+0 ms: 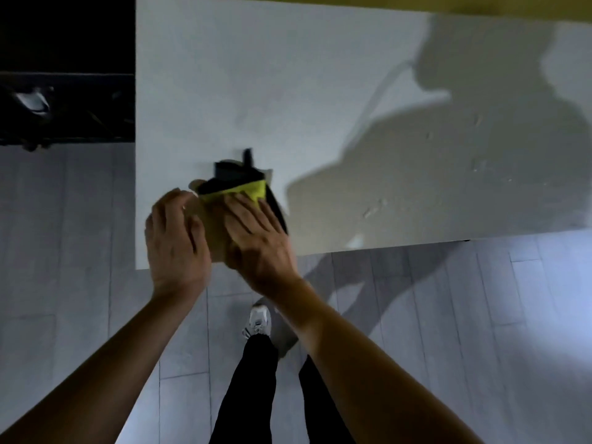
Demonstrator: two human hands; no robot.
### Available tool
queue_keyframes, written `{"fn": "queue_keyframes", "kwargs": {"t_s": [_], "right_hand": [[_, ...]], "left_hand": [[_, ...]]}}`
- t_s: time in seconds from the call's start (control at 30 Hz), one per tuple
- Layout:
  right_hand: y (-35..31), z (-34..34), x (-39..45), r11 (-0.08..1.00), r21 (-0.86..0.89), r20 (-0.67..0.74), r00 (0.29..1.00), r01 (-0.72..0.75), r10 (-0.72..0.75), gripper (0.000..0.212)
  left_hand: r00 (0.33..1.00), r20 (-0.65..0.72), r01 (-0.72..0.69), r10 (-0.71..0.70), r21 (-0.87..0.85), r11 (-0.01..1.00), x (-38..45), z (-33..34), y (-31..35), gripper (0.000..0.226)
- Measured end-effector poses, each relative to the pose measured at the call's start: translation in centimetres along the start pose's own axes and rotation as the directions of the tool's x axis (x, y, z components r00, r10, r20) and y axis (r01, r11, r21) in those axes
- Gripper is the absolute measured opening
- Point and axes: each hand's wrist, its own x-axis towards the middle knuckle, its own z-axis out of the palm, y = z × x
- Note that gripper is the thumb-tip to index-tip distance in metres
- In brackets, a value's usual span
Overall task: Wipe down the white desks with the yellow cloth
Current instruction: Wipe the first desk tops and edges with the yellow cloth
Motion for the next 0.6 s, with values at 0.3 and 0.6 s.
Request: {"fn": "queue_keyframes", "kwargs": {"t_s": [0.3,0.6], "right_hand": [[14.4,-11.0,-8.0,0.953,-0.132,-0.198,0.949,-0.273,0.244,0.047],[20.8,-17.2,-9.0,0.760,-0.102,-0.298,0.749,-0.641,0.592,0.060]], "left_hand": [[0.899,0.282,-0.392,0.335,0.176,0.903,-1.8,7.2,5.9,0.054],[0.900,0.252,-0.403,0.355,0.173,0.899,-1.1,11.4,9.6,0.056]]}}
